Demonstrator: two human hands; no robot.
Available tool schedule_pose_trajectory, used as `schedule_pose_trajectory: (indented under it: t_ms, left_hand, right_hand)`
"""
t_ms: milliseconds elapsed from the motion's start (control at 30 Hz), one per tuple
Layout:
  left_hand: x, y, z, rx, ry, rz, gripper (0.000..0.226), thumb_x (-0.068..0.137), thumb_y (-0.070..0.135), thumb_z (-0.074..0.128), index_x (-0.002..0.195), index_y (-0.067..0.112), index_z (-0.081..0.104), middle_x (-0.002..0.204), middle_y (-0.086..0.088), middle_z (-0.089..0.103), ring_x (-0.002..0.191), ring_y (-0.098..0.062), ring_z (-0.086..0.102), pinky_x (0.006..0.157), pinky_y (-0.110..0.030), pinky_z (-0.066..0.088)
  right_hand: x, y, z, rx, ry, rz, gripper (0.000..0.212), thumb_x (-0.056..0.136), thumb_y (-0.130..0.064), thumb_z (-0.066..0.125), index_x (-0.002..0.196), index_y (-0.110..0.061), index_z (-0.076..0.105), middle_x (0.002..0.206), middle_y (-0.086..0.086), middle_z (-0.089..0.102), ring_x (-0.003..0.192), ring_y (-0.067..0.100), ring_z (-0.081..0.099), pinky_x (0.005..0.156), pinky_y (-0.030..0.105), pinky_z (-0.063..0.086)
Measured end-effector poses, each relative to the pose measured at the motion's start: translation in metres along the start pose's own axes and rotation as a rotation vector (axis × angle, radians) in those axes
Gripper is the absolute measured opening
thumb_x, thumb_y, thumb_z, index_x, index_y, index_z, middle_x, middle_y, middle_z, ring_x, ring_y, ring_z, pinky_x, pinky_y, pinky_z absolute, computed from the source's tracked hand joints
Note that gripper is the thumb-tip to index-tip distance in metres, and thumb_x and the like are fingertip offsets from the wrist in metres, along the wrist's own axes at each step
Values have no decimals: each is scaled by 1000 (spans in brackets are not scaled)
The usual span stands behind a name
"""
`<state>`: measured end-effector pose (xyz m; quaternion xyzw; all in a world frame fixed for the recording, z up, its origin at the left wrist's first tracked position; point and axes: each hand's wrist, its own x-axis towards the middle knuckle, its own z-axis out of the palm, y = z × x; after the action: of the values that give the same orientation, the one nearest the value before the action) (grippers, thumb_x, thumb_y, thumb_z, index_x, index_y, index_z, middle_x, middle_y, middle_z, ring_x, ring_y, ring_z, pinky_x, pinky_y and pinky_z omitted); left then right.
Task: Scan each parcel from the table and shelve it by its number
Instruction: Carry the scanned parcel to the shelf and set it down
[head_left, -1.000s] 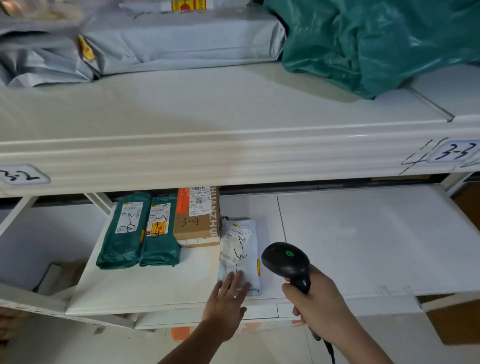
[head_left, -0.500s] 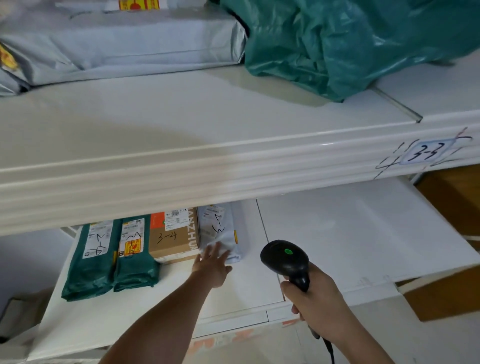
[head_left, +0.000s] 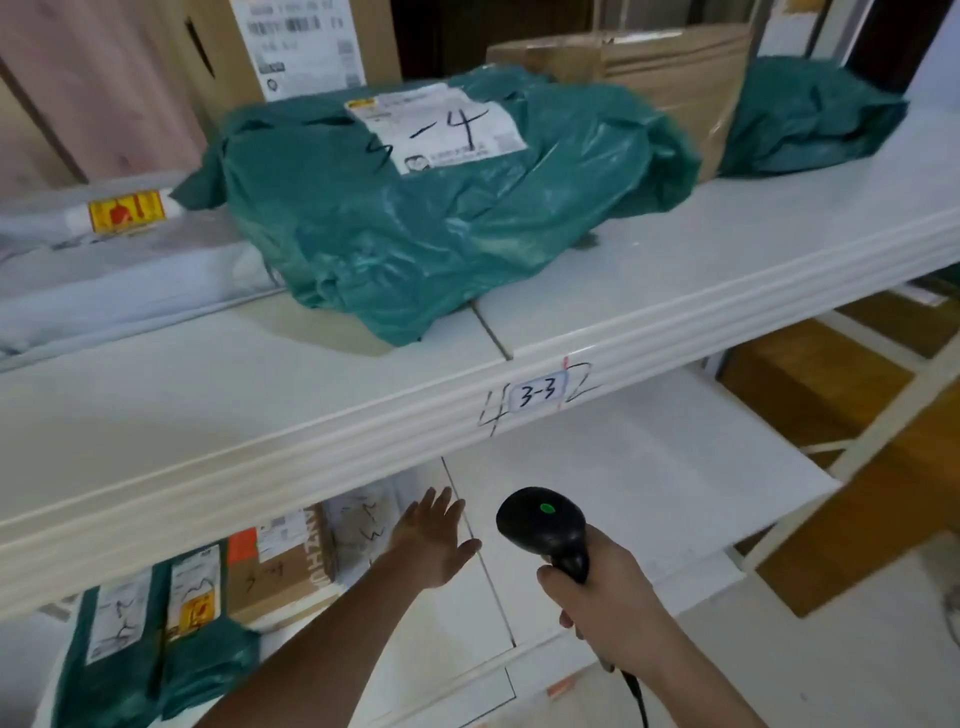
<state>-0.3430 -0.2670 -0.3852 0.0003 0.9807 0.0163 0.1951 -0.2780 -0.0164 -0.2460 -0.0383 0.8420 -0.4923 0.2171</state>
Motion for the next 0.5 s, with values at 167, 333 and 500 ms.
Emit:
schedule_pose_trajectory:
  t_ms: [167, 333, 500]
  left_hand:
    - [35, 73, -56, -18, 112, 89, 80, 104, 62, 36, 168, 22, 10, 176, 1, 11, 162, -18, 7, 131, -36, 7]
    - [71, 198, -103, -33, 173, 247, 81, 103, 64, 39, 168, 24, 11, 175, 4, 12, 162, -17, 9, 131, -36, 9]
    - [99, 352, -133, -61, 240, 483, 80, 101, 61, 50, 165, 21, 26, 172, -1, 28, 158, -21, 25, 130, -38, 20]
  right_hand:
    - [-11, 8, -69, 68, 83, 1, 7, 90, -17, 59, 96, -17, 56, 87, 7, 64, 65, 16, 66, 47, 11, 44]
    - [-29, 29, -165, 88, 192, 29, 13, 91, -18, 60, 101, -25, 56, 91, 6, 66, 74, 17, 66, 50, 11, 46]
    - [-58, 74, -270, 85, 378, 76, 20, 87, -20, 63, 104, -30, 57, 80, -1, 68, 66, 12, 67, 55, 23, 49]
